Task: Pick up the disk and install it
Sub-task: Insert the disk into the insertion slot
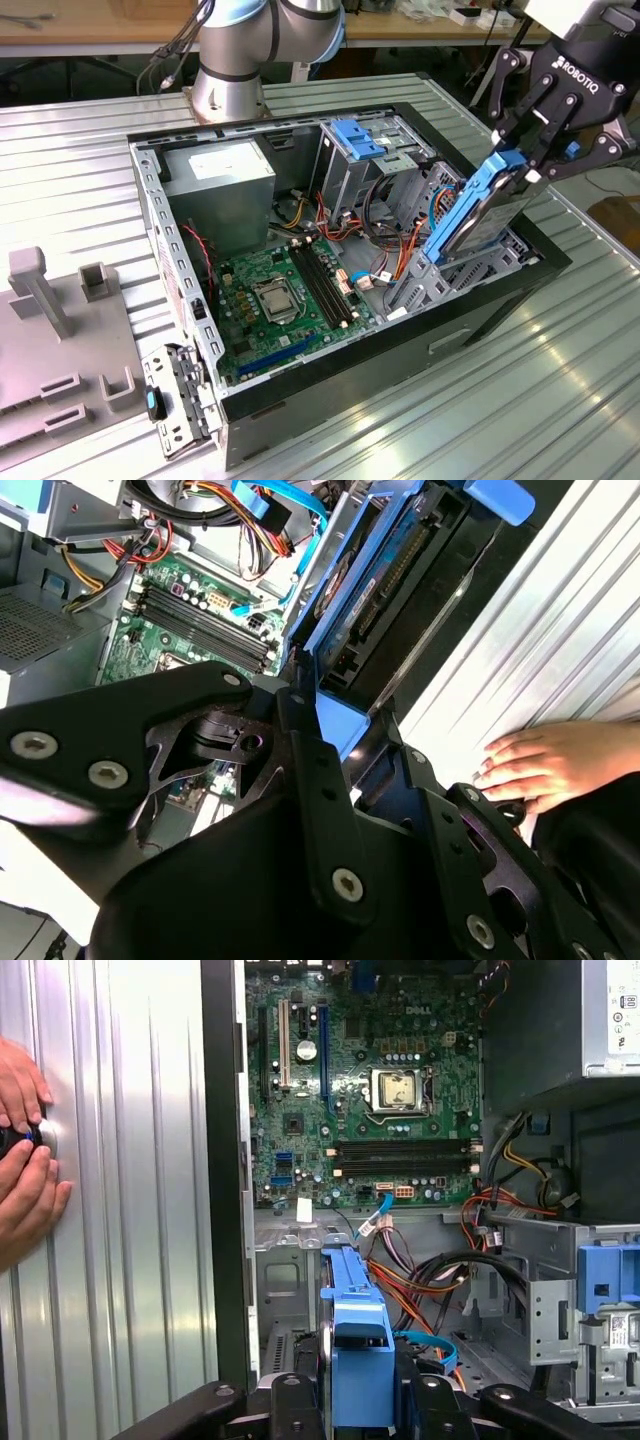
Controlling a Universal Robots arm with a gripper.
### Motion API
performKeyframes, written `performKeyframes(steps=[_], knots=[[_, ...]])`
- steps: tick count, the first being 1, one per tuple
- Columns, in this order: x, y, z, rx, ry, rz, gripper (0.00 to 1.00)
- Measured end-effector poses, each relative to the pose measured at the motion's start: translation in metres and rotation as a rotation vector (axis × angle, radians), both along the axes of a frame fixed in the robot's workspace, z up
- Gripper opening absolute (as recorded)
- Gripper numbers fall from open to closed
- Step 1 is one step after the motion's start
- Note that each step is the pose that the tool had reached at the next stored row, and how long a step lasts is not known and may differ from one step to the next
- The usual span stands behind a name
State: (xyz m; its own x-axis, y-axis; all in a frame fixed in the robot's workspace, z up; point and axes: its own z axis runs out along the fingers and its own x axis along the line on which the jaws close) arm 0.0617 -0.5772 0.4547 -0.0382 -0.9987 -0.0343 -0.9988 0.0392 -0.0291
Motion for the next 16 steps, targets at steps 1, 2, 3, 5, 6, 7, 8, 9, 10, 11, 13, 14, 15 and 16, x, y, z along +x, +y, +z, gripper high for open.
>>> performKeyframes(steps=[1, 2, 3, 5, 6, 7, 8, 9, 10, 11, 13, 14, 15, 16], knots=[[0.0000, 0.0000, -0.0005, 0.0000, 0.0000, 0.000, 0.37], [0.0000, 0.0000, -0.0008, -0.0001, 0.0000, 0.000, 0.37], [0.0000, 0.0000, -0.0014, 0.0000, 0.0000, 0.000, 0.37], [0.0000, 0.0000, -0.0032, -0.0001, 0.0000, 0.000, 0.37], [0.0000, 0.0000, -0.0036, 0.0000, 0.0000, 0.000, 0.37], [0.0000, 0.0000, -0.0041, 0.0000, 0.0000, 0.000, 0.37], [0.0000, 0.0000, -0.0046, -0.0001, 0.0000, 0.000, 0.37], [0.0000, 0.0000, -0.0050, 0.0000, 0.0000, 0.000, 0.37], [0.0000, 0.0000, -0.0083, 0.0000, 0.0000, 0.000, 0.37], [-0.0001, 0.0000, -0.0104, 0.0002, -0.0011, 0.000, 0.37], [-0.0001, 0.0000, -0.0167, -0.0001, -0.0010, 0.000, 0.37], [-0.0001, 0.0000, -0.0172, 0.0000, -0.0010, 0.000, 0.37], [-0.0001, 0.0000, -0.0175, 0.0000, -0.0010, 0.000, 0.37], [-0.0001, 0.0000, -0.0179, -0.0001, -0.0010, 0.000, 0.37]])
